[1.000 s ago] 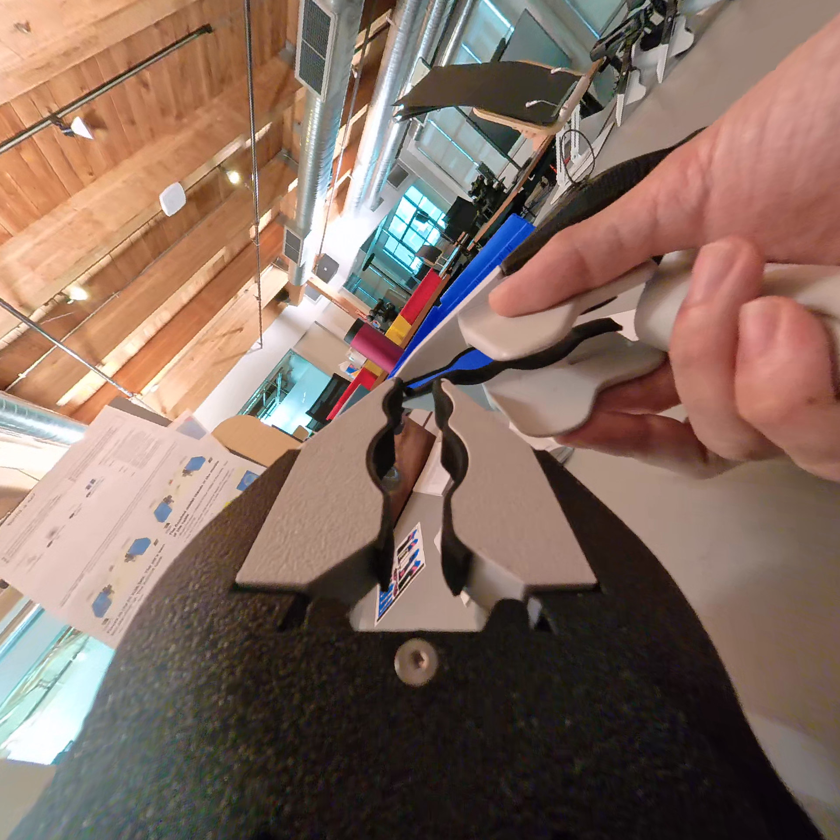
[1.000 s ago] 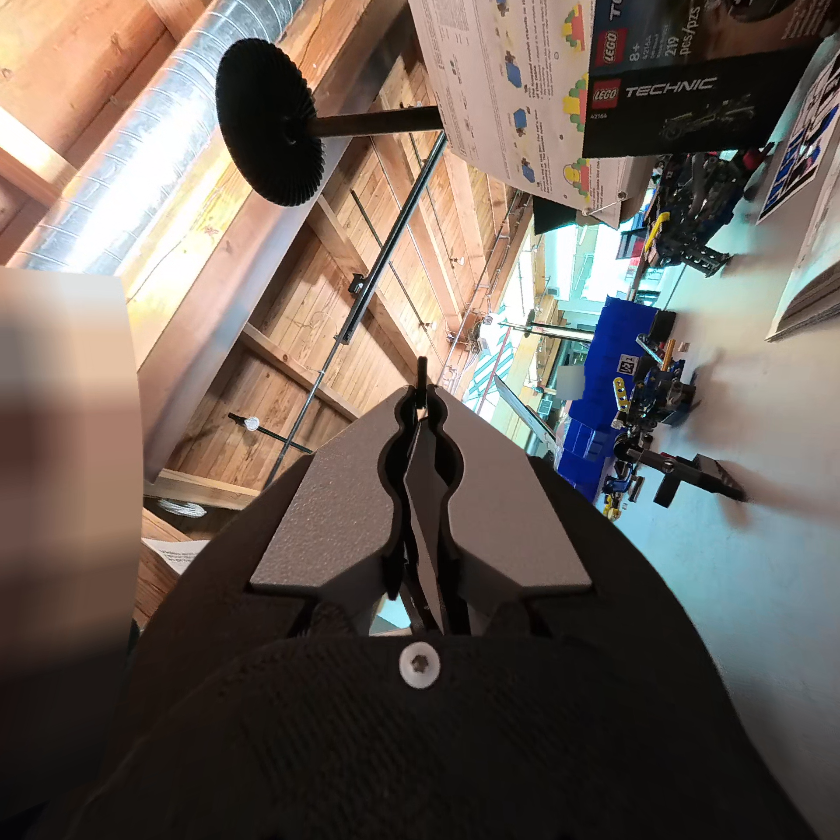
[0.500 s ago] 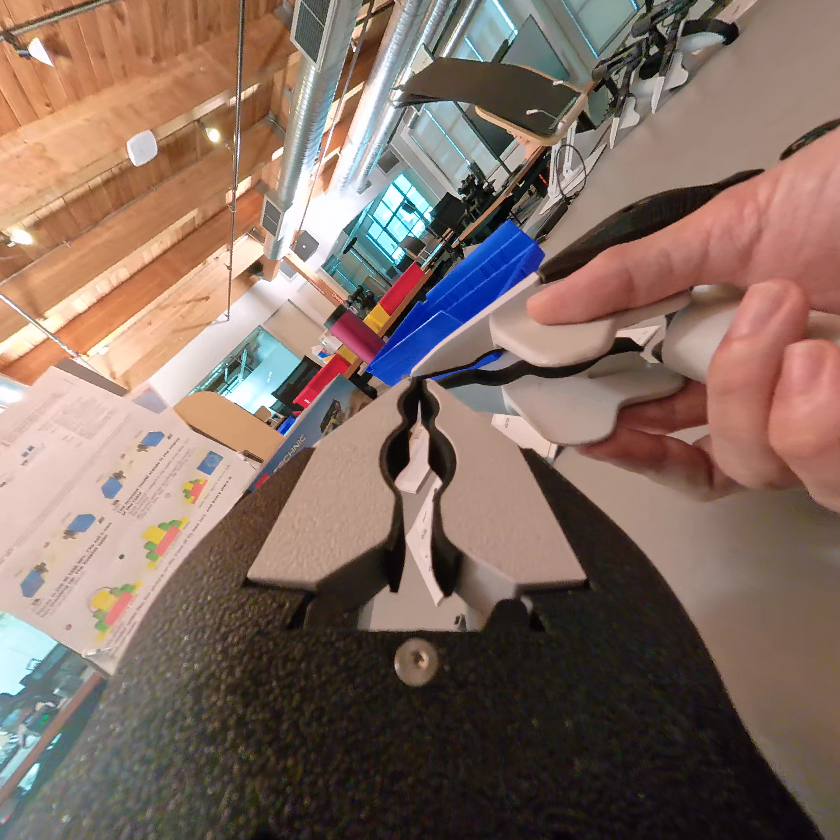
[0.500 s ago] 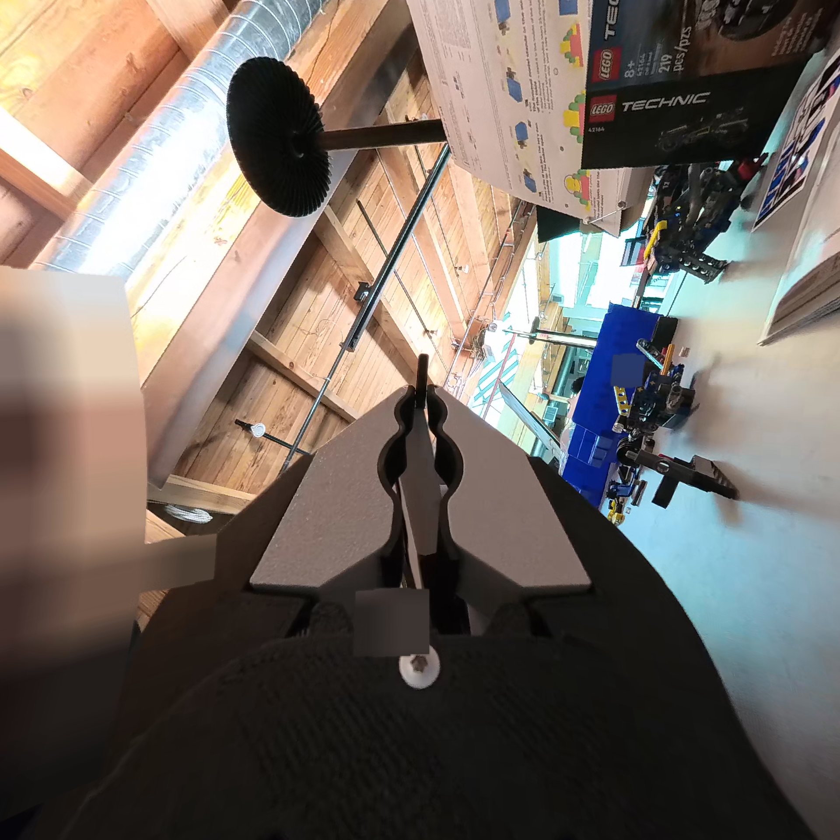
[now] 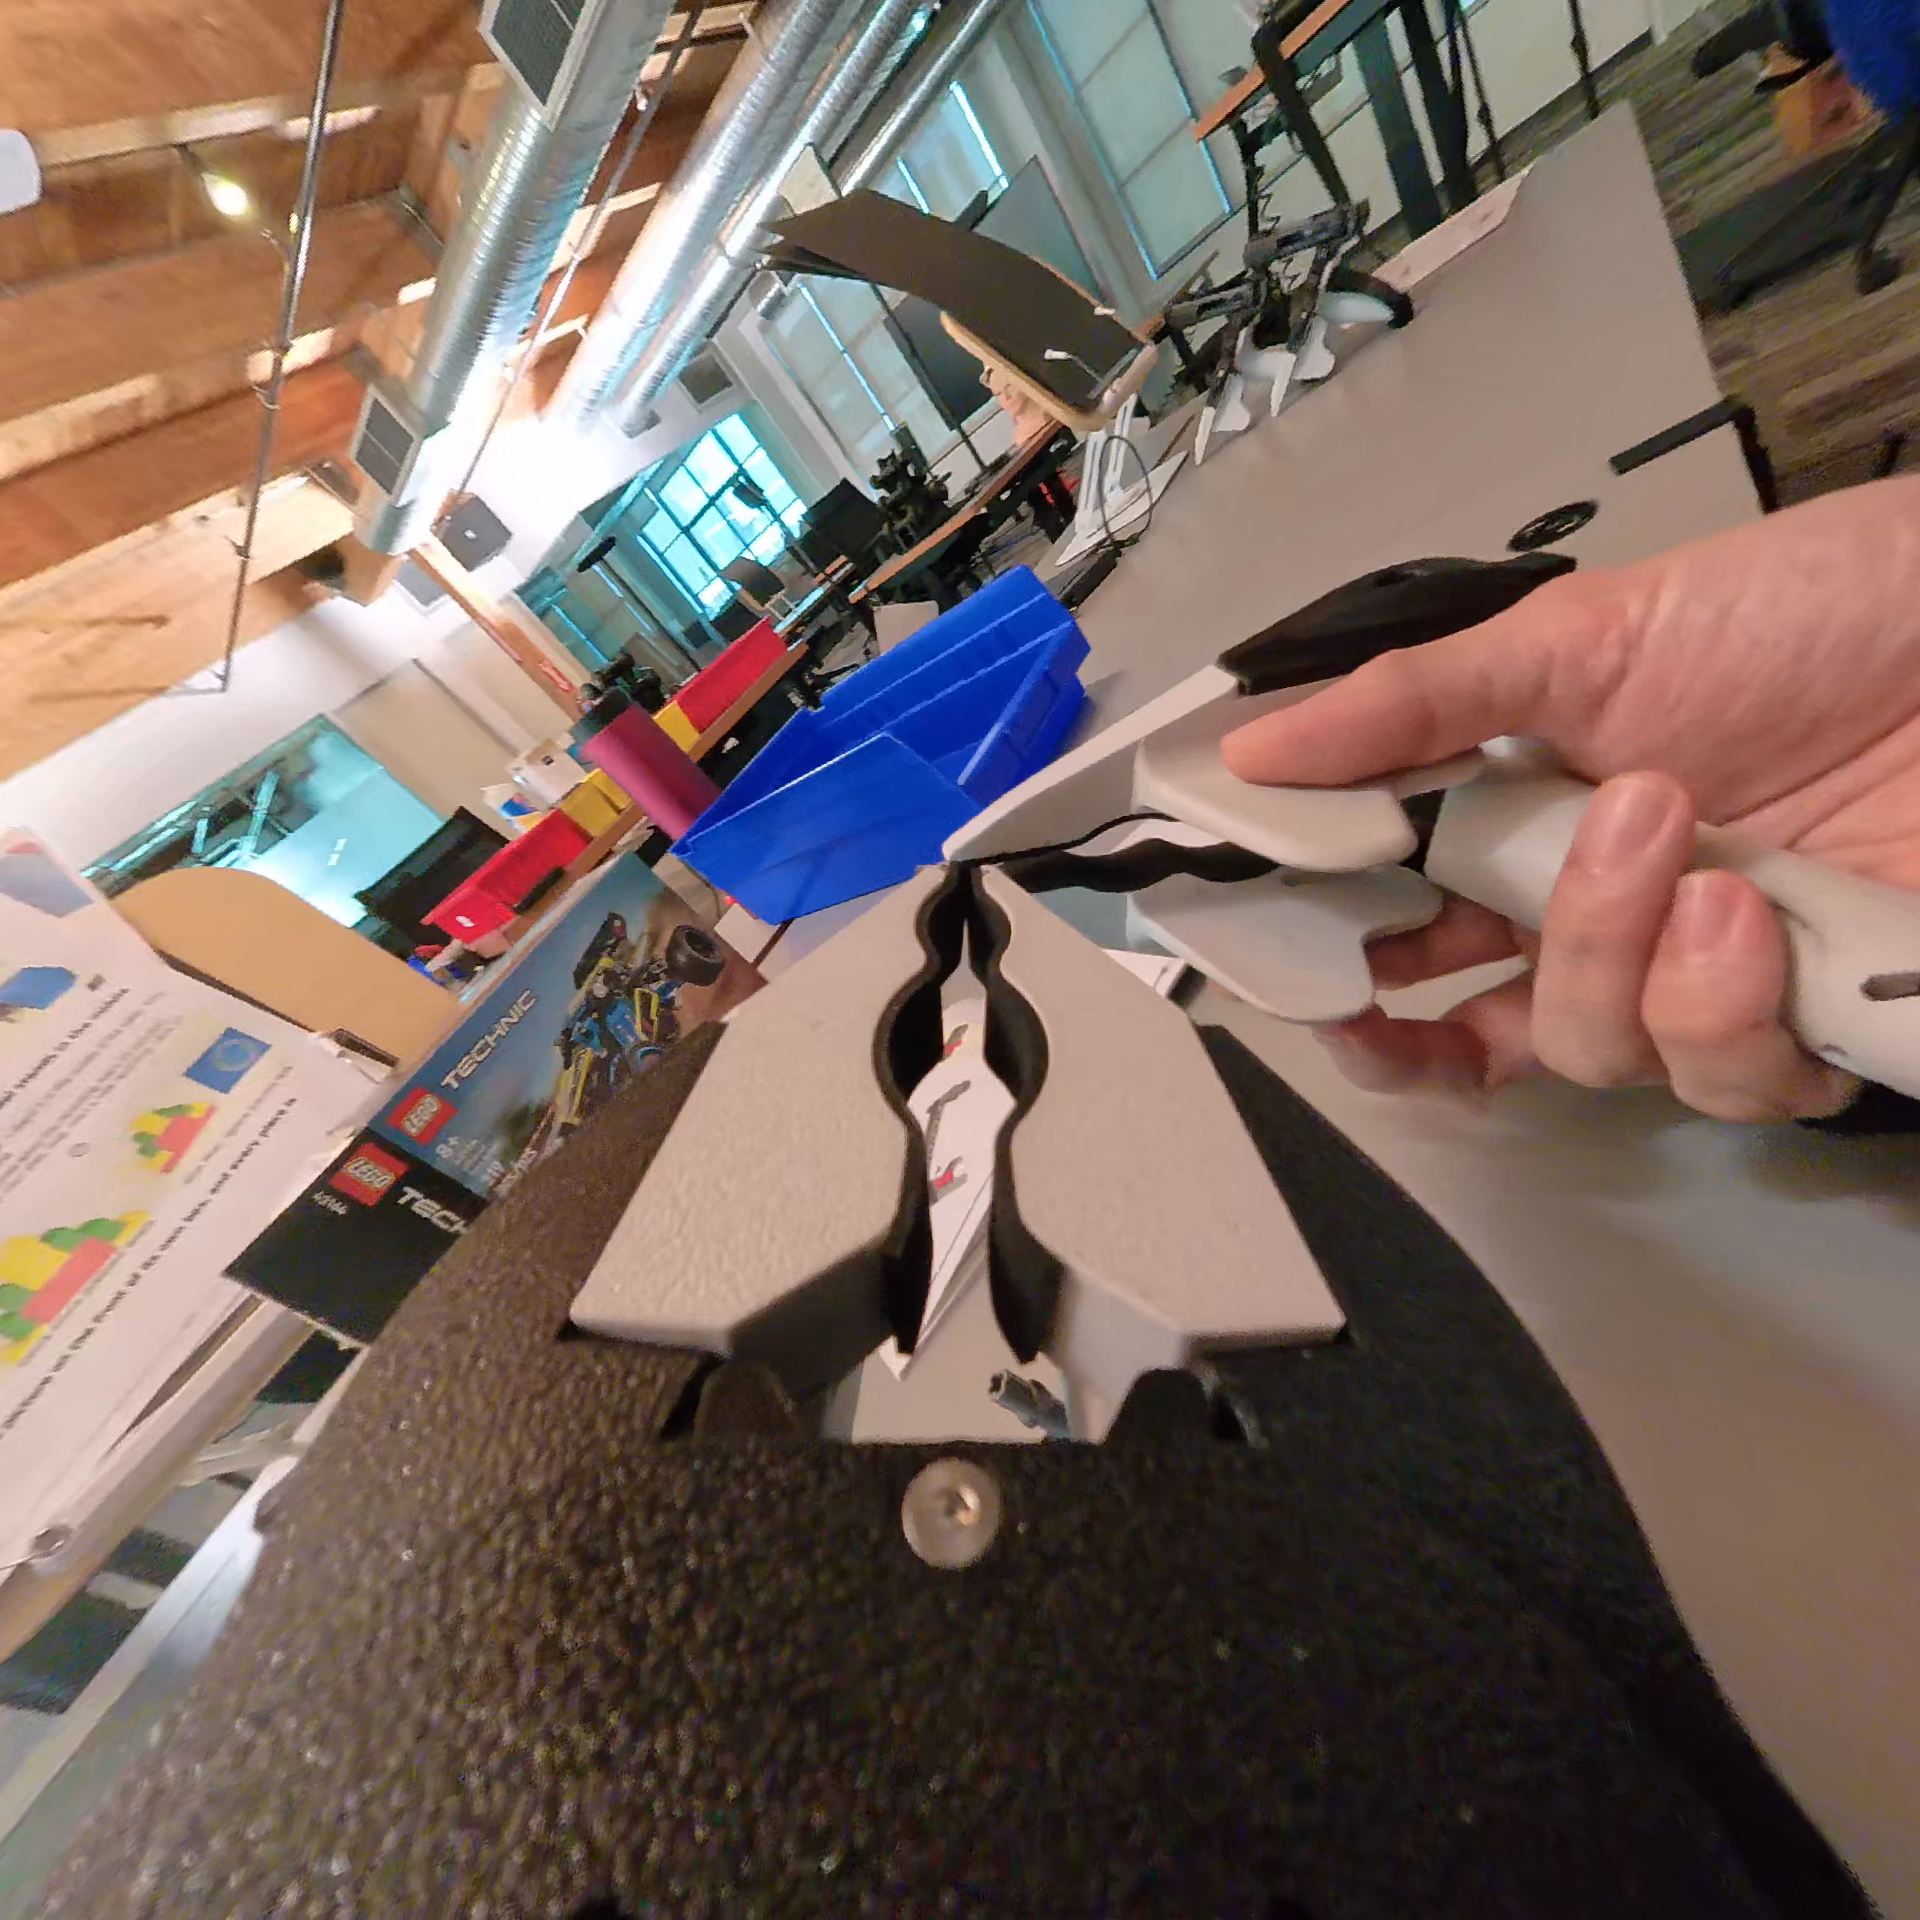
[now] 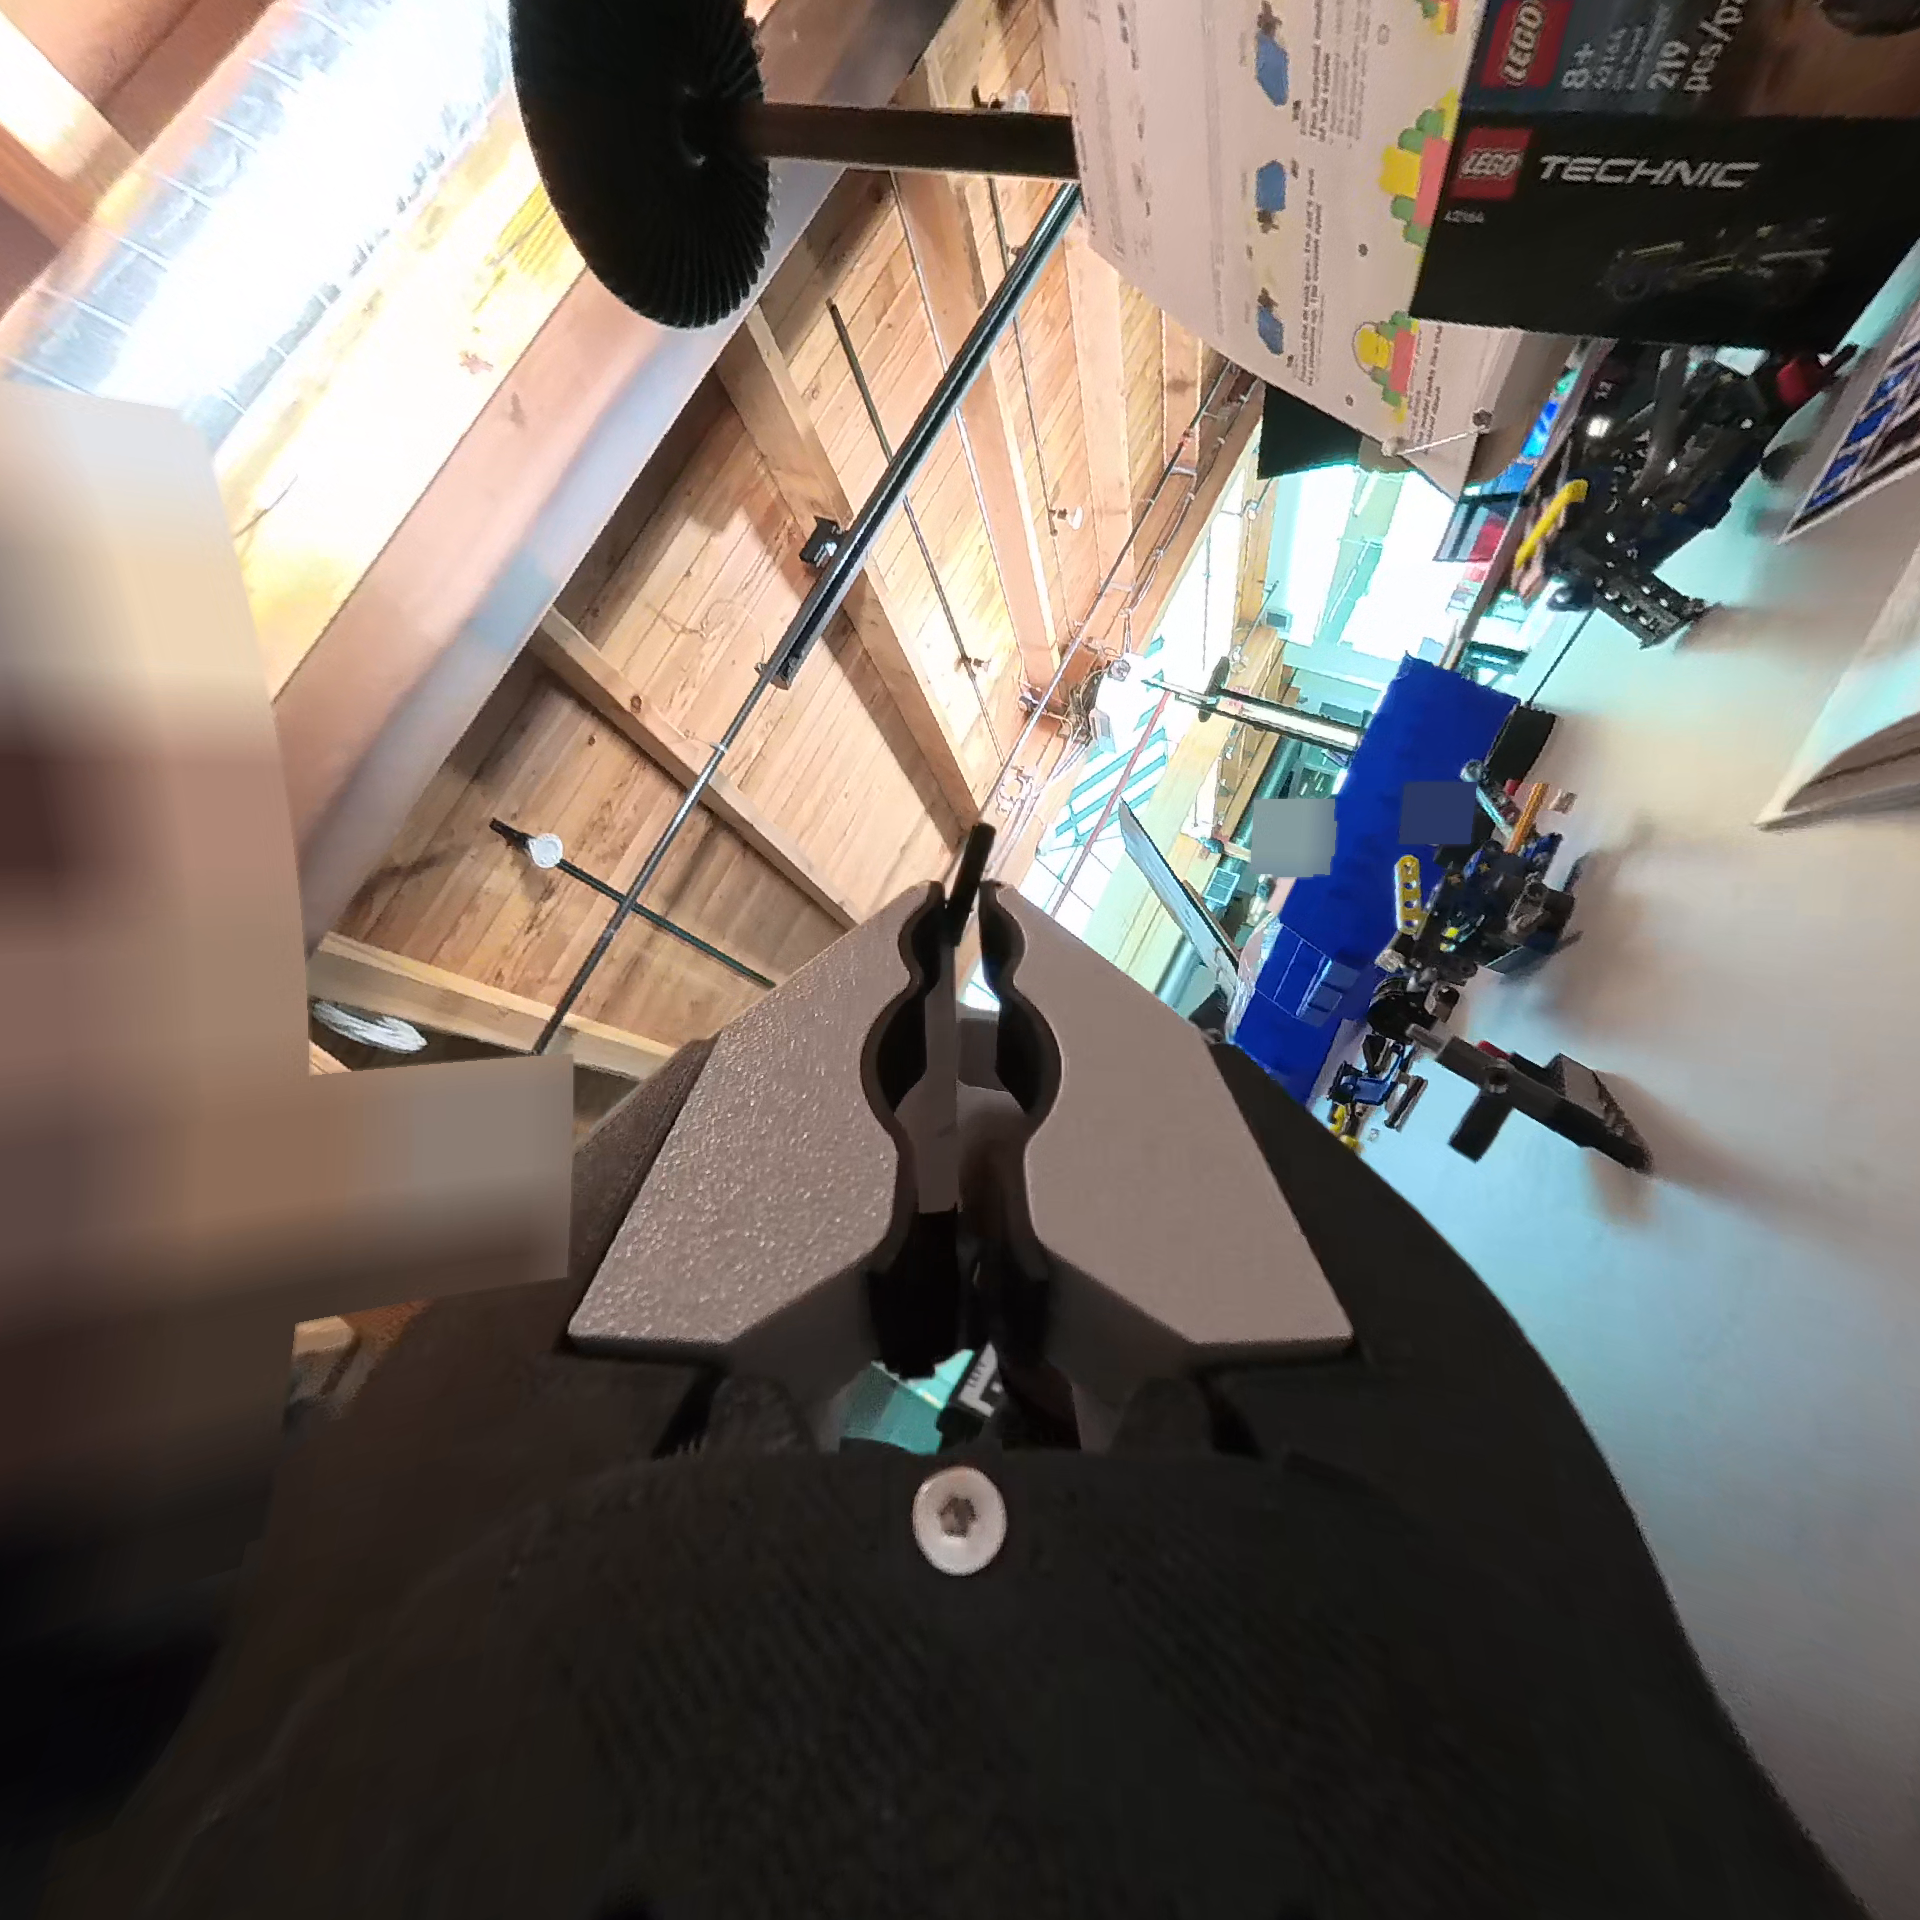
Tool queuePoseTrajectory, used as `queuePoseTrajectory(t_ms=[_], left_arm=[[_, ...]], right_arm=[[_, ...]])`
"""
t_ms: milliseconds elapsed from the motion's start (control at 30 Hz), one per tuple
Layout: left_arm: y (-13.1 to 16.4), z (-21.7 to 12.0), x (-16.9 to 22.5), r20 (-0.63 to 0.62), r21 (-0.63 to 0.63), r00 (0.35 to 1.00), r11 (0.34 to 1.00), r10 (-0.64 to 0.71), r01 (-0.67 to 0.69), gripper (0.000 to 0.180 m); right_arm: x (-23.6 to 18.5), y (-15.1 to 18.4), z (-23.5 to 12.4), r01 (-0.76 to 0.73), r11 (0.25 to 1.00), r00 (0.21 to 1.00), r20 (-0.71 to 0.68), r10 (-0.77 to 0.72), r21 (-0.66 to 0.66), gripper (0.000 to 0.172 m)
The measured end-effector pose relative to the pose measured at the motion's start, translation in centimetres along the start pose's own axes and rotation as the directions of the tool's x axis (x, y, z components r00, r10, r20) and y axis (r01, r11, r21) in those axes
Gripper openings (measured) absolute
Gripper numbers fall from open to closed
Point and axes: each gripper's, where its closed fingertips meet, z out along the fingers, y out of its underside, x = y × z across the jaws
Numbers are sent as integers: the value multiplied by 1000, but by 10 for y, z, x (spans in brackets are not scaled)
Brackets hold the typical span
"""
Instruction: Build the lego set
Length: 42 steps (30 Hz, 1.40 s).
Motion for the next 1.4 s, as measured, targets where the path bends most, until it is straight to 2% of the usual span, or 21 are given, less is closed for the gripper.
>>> queuePoseTrajectory(t_ms=[233, 300, 367, 433, 500, 567, 633, 667, 700, 733, 767, 867, 1000, 1067, 1267, 1400], left_arm=[[-9, -7, 2, -93, 43, 990, 993, -107, 112, 0], [-7, -8, 6, -136, 31, 983, 992, -120, 125, 0], [-5, -10, 7, -181, 13, 972, 988, -150, 155, 0], [-3, -14, 10, -242, -17, 949, 979, -200, 202, 0], [-2, -19, 13, -304, -50, 916, 965, -261, 258, 0], [1, -23, 19, -370, -101, 870, 945, -327, 312, 0], [3, -25, 26, -421, -143, 819, 921, -389, 363, 0], [4, -25, 29, -439, -163, 794, 906, -421, 390, 0], [5, -25, 31, -452, -177, 771, 892, -449, 415, 0], [6, -25, 35, -469, -192, 747, 880, -472, 435, 0], [6, -25, 37, -481, -208, 725, 868, -492, 451, 0], [10, -24, 45, -497, -252, 689, 848, -527, 467, 0], [14, -22, 48, -496, -274, 689, 848, -529, 454, 0], [16, -23, 48, -493, -280, 698, 854, -519, 438, 0], [19, -23, 44, -473, -282, 701, 845, -534, 454, 0], [21, -23, 43, -456, -271, 725, 857, -516, 439, 0]], right_arm=[[-13, -13, -3, 222, 975, 975, 5, -222, -25, 4], [-23, -11, -5, 344, 935, 939, 50, -340, -85, 9], [-28, -1, -11, 507, 838, 862, 97, -498, -200, 18], [-23, 7, -21, 705, 635, 696, 132, -706, -317, 15], [-11, 7, -32, 843, 348, 437, 146, -888, -410, 22], [3, 7, -42, 870, 31, 151, 207, -967, -493, 30], [17, 6, -48, 801, -271, -122, 297, -947, -534, 33], [21, 3, -49, 752, -395, -250, 327, -911, -528, 35], [25, 2, -48, 703, -494, -357, 347, -867, -511, 38], [27, 4, -47, 663, -561, -430, 362, -827, -495, 40], [31, 7, -46, 633, -604, -468, 382, -797, -484, 39], [35, 14, -39, 567, -684, -554, 402, -729, -458, 33], [44, 16, -38, 473, -757, -614, 448, -650, -450, 19], [46, 18, -39, 464, -764, -613, 459, -643, -449, 1], [46, 17, -37, 437, -777, -645, 445, -622, -453, 0], [49, 15, -36, 433, -755, -631, 432, -644, -493, 0]])
